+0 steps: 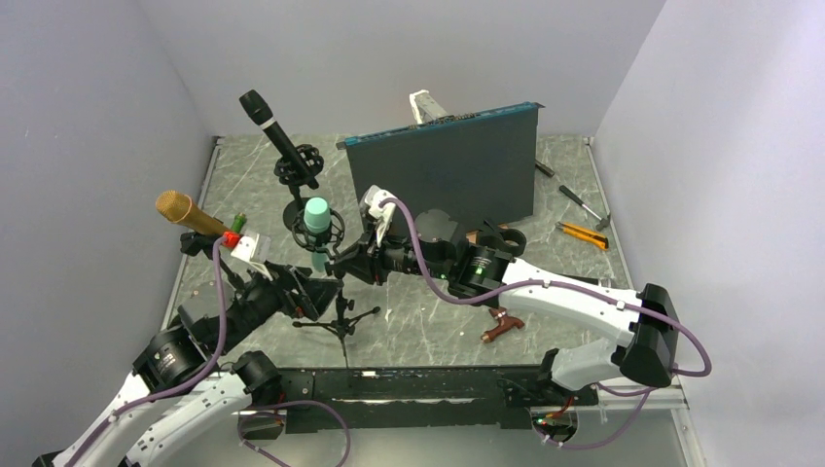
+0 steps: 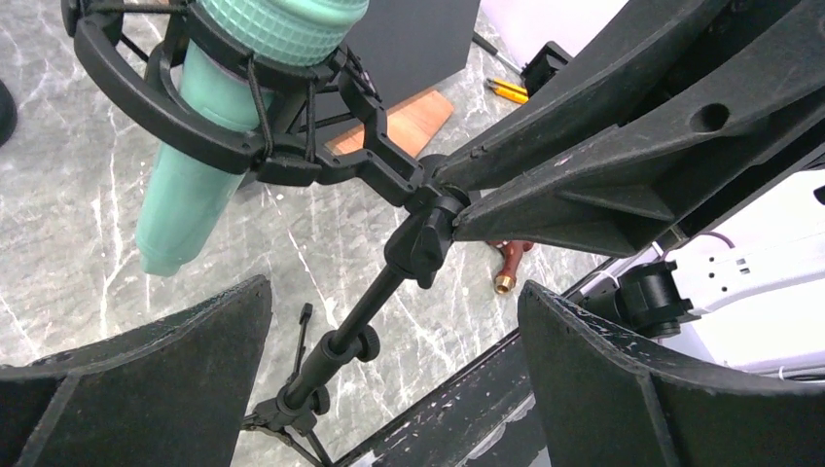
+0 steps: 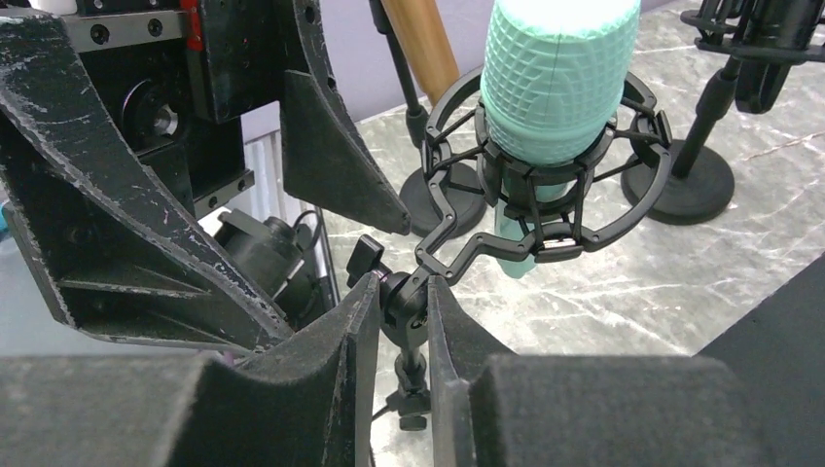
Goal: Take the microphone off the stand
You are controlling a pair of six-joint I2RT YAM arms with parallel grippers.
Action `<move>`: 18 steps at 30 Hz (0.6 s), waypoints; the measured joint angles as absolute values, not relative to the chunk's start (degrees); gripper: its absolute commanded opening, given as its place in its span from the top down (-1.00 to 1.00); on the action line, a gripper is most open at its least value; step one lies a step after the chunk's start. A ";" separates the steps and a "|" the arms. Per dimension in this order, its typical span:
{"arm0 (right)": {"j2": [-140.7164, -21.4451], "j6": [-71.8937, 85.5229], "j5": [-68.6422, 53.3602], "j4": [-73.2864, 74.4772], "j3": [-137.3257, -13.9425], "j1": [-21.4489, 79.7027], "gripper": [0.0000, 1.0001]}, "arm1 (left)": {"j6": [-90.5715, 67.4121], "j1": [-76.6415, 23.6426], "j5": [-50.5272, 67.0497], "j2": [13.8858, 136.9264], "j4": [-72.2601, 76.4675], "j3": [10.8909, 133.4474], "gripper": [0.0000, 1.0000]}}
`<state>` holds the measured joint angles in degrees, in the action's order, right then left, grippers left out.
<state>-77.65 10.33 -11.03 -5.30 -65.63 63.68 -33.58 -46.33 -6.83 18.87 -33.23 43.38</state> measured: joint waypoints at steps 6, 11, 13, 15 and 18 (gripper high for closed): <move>-78.35 15.62 -13.17 -5.45 -65.87 63.68 -0.07 | -32.60 -46.33 -6.87 17.78 -33.36 43.29 -0.83; -78.02 19.70 -14.48 -5.52 -66.17 63.68 -0.57 | -29.52 -46.33 -5.58 17.32 -35.14 43.31 -0.83; -76.77 20.29 -14.61 -5.32 -66.15 63.68 -0.62 | -28.86 -46.33 -5.13 17.30 -35.31 43.31 -0.80; -74.59 20.56 -14.44 -4.71 -66.15 63.68 -0.62 | -28.16 -46.33 -4.71 17.23 -35.35 43.31 -0.75; -70.91 20.51 -12.97 -4.29 -65.71 63.68 -0.62 | -27.81 -46.33 -4.34 17.02 -35.35 43.31 -0.69</move>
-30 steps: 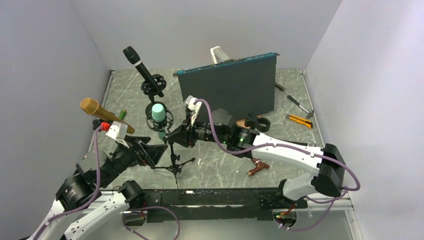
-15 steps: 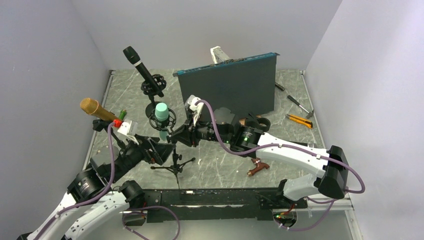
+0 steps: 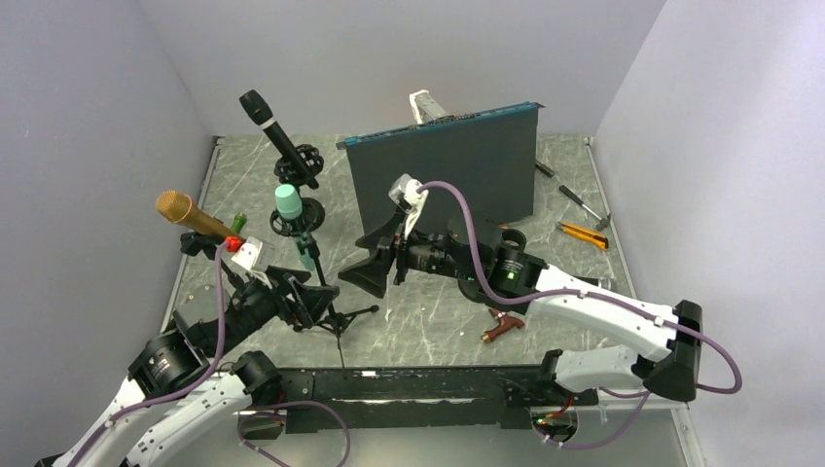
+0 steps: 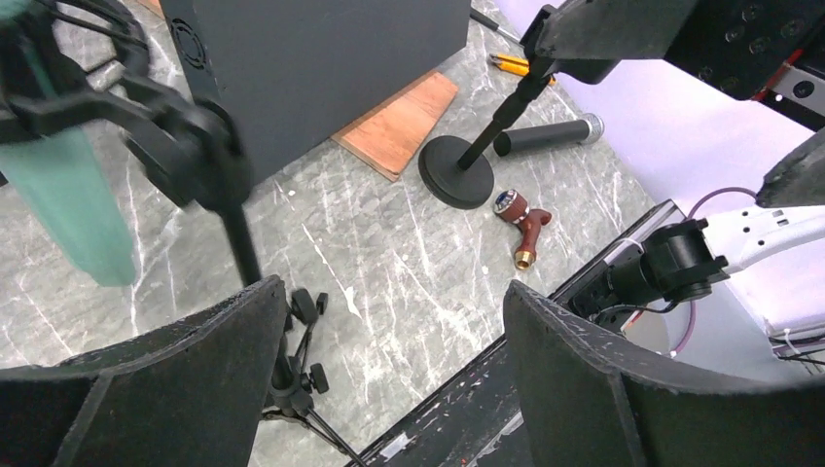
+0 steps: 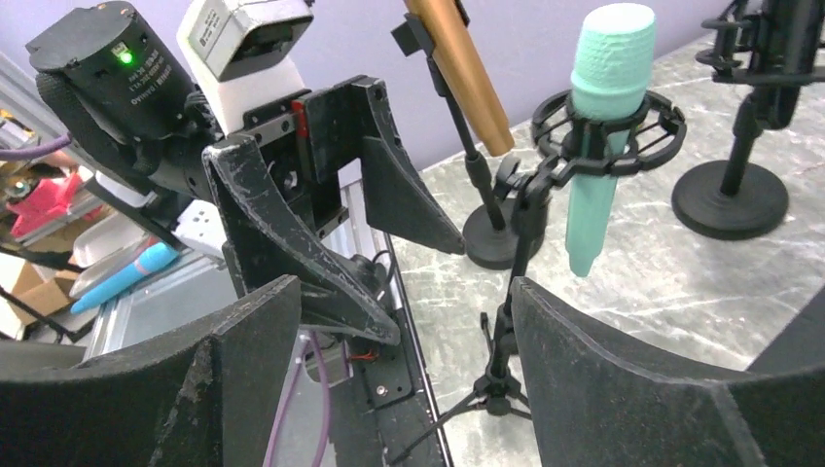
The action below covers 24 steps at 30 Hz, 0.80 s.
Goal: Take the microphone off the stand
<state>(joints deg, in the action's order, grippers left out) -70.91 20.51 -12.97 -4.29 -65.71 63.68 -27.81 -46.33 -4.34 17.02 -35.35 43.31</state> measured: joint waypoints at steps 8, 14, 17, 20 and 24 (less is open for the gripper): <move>-70.00 20.69 -11.09 -7.44 -54.85 63.66 -0.83 | -27.55 -46.33 -4.64 16.99 -35.38 43.31 -0.77; -84.88 23.05 -6.76 -7.75 -57.12 64.07 -0.94 | -28.10 -46.33 -7.57 17.10 -37.06 43.77 -0.87; -90.52 24.97 -4.47 -6.31 -59.99 64.05 -0.94 | -28.10 -46.33 -8.88 16.97 -38.87 44.93 -0.93; -95.46 26.72 -1.15 -4.32 -65.93 64.01 -0.94 | -28.10 -46.33 -10.39 16.25 -39.70 46.19 -0.96; -101.69 29.32 3.42 -2.79 -74.94 63.90 -0.81 | -28.08 -46.33 -11.70 15.62 -40.62 47.81 -0.96</move>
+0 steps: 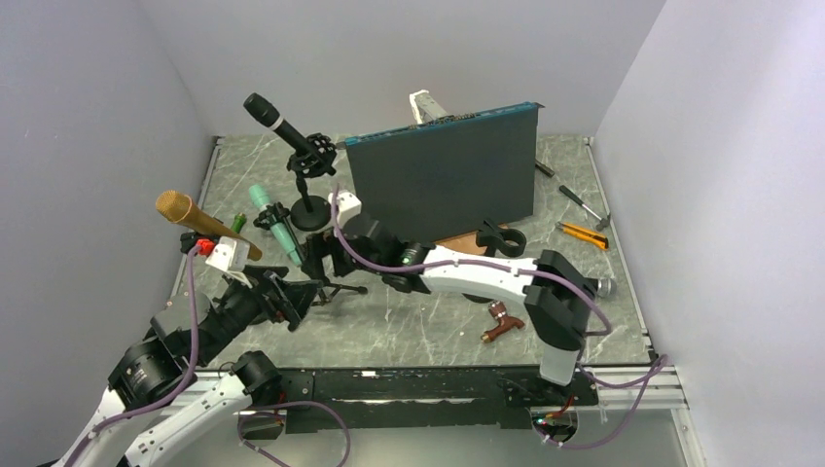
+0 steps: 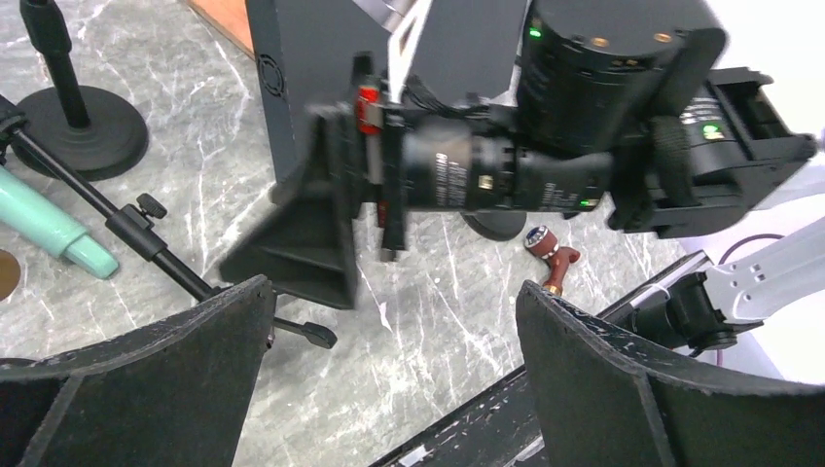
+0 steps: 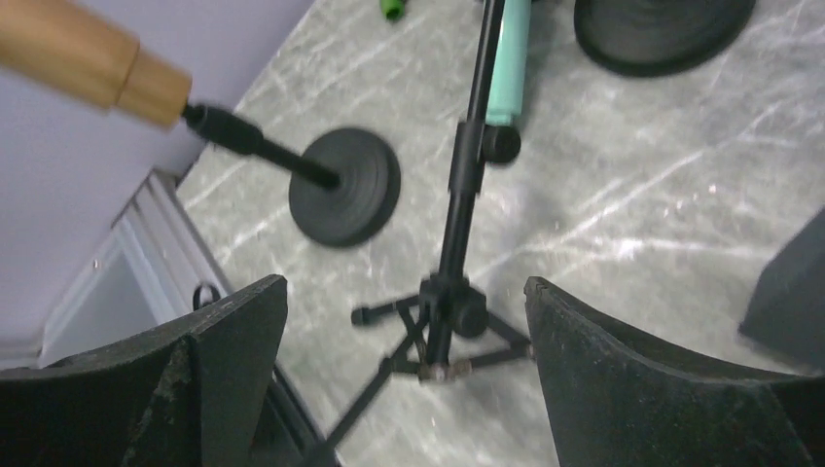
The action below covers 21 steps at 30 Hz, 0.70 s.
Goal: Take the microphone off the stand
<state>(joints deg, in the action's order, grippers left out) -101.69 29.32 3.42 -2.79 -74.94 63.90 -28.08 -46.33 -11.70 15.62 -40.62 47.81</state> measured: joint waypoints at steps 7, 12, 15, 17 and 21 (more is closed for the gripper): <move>-114.08 30.09 7.84 -0.67 -88.64 63.79 -0.61 | -27.79 -46.33 -12.53 15.62 -41.89 50.33 -0.96; -120.95 28.38 8.95 3.22 -93.45 63.72 -0.27 | -27.68 -46.33 -12.99 15.46 -42.44 50.52 -0.97; -123.37 27.27 8.95 4.97 -94.43 63.72 -0.17 | -27.70 -46.33 -13.02 15.14 -42.87 50.52 -0.97; -124.57 26.87 8.86 5.13 -94.85 63.72 -0.16 | -27.70 -46.33 -13.02 14.81 -42.87 50.52 -0.97; -125.58 25.87 8.36 4.69 -94.87 63.96 -0.09 | -27.68 -46.33 -12.99 14.76 -42.89 50.52 -0.97</move>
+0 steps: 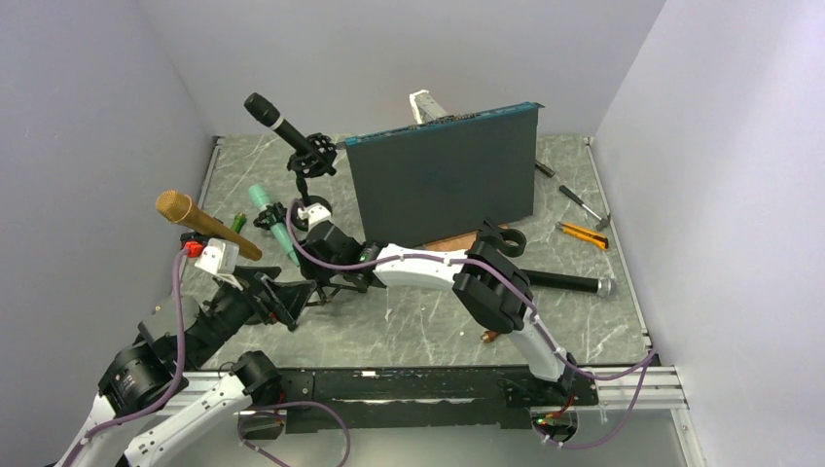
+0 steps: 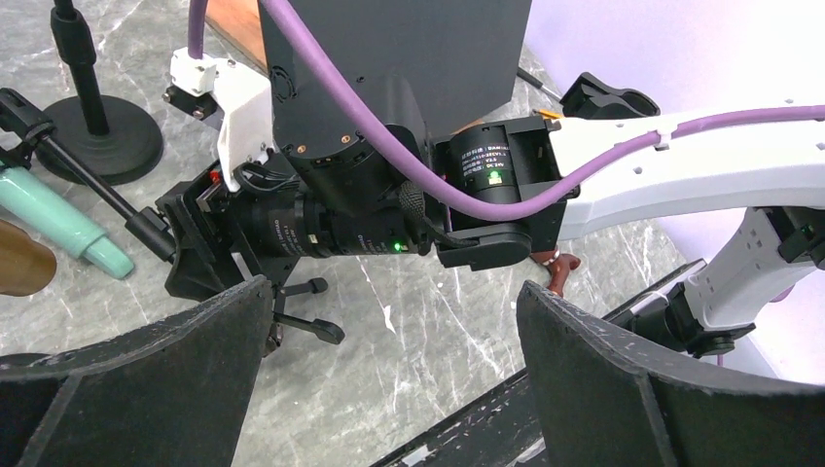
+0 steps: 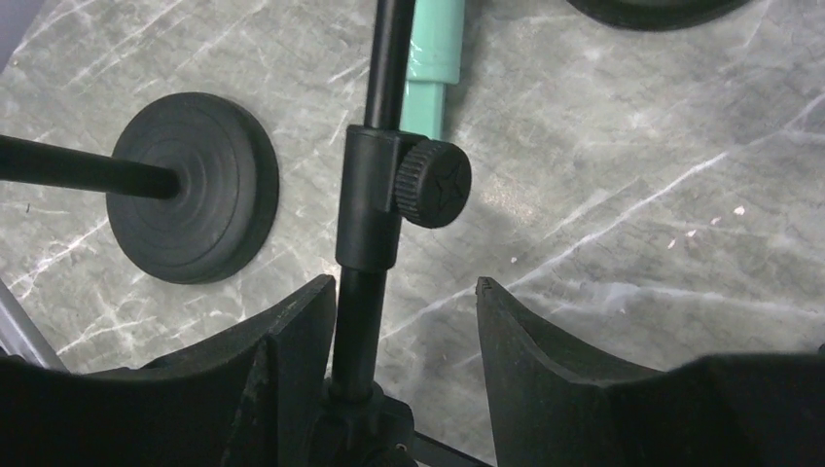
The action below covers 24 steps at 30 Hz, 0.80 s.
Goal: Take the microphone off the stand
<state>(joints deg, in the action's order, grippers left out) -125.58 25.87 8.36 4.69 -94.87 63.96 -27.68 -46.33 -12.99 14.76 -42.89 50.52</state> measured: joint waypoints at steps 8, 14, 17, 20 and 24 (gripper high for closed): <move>-125.64 22.59 5.80 -1.89 -94.00 64.23 0.38 | -27.70 -46.33 -12.99 14.87 -43.05 50.52 -0.99; -125.69 21.78 2.90 -6.09 -91.79 64.10 0.35 | -27.73 -46.33 -12.97 14.87 -43.18 50.52 -0.99; -125.97 21.10 1.28 -6.61 -91.79 64.18 0.22 | -27.73 -46.33 -12.95 14.90 -43.18 50.52 -0.99; -126.85 20.56 0.19 -7.25 -91.85 64.23 0.24 | -27.75 -46.33 -12.93 14.90 -43.18 50.52 -0.99; -128.27 20.47 -0.78 -8.23 -92.58 64.05 0.55 | -27.88 -46.33 -12.93 14.90 -43.20 50.52 -0.99</move>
<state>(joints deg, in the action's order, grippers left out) -128.27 20.47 -0.78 -8.23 -92.58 64.05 -27.88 -46.33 -12.93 14.90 -43.20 50.52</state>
